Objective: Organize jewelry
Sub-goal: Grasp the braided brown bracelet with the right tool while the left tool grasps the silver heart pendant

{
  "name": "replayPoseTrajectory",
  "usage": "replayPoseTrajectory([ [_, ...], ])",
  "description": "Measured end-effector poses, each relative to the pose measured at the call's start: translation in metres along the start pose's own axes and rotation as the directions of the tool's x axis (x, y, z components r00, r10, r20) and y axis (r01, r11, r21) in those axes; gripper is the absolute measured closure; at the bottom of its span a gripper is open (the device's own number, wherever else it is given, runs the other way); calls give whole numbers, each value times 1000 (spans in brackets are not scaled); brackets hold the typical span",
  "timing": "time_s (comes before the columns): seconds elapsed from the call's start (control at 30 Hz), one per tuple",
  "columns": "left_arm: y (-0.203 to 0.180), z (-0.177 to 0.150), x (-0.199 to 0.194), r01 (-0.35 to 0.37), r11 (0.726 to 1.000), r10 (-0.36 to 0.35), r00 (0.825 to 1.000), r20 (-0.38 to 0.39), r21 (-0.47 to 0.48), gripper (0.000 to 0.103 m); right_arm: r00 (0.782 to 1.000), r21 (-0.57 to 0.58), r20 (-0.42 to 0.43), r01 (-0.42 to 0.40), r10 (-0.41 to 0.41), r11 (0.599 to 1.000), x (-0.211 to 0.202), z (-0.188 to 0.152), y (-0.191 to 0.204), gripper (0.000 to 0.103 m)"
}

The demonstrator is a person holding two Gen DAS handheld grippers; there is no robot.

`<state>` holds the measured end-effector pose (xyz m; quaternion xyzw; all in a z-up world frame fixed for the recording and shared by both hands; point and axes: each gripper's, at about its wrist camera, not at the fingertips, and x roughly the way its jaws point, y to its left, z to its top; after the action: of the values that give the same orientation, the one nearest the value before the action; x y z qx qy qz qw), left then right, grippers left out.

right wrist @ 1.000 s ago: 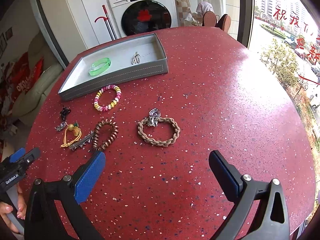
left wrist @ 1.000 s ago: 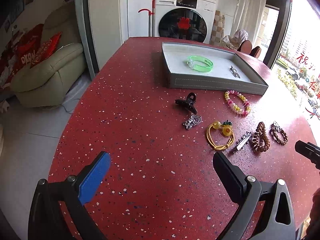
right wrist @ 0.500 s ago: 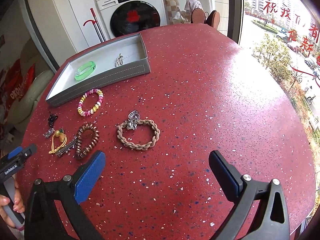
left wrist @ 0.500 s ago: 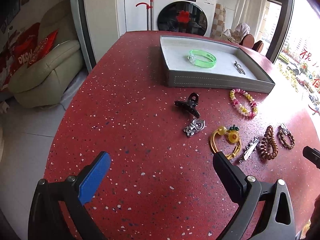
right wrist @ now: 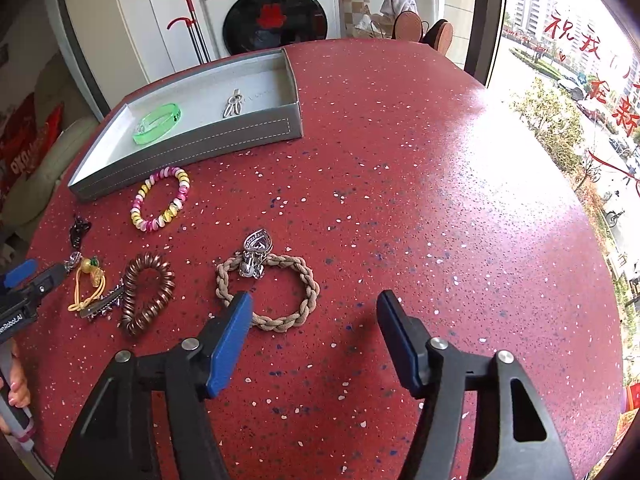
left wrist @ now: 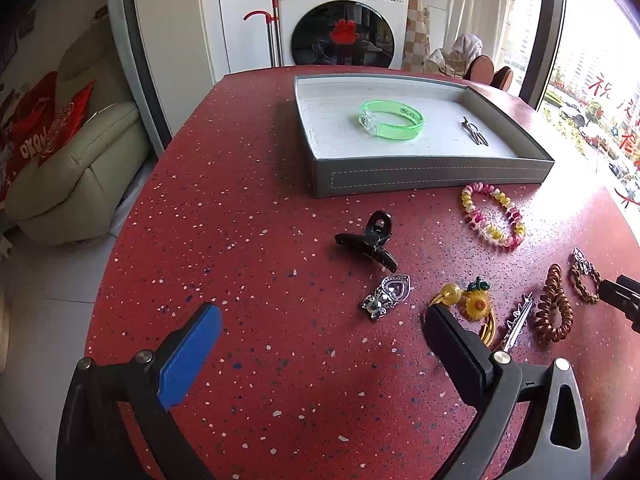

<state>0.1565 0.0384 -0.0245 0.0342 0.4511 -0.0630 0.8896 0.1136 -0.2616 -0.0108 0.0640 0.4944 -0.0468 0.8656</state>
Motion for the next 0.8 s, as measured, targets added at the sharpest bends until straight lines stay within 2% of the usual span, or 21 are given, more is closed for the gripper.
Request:
replayPoseTrajectory([
  [0.17,-9,3,9,12,999,-11,1000,-21,39,3,1000,-32,3,6,-6,999,4,2,9,47],
  [0.2,-11,3,11,13,999,-12,1000,-26,47,9,1000,-38,4,8,-8,999,5,2,10,48],
  [0.3,-14,3,14,25,998,-23,999,-31,51,15,1000,-49,1,8,-8,999,5,2,13,54],
  [0.43,-18,3,14,56,997,-55,998,-27,60,30,999,-84,-2,33,-33,996,5,1,17,64],
  [0.47,-19,3,13,59,996,-57,998,-23,66,34,999,-86,-1,35,-35,996,4,1,18,70],
  [0.53,-22,3,12,67,995,-66,998,-18,77,50,999,-92,-2,33,-34,995,4,1,18,84],
  [0.57,-23,3,12,68,994,-66,998,-17,81,55,999,-96,-2,34,-34,995,4,1,19,94],
  [0.63,-24,4,12,67,994,-66,998,-16,86,69,999,-101,-1,33,-33,994,3,0,21,95],
  [0.8,-11,5,10,133,991,-133,991,-28,6,69,1000,-82,18,-14,15,996,-7,-3,20,96],
])
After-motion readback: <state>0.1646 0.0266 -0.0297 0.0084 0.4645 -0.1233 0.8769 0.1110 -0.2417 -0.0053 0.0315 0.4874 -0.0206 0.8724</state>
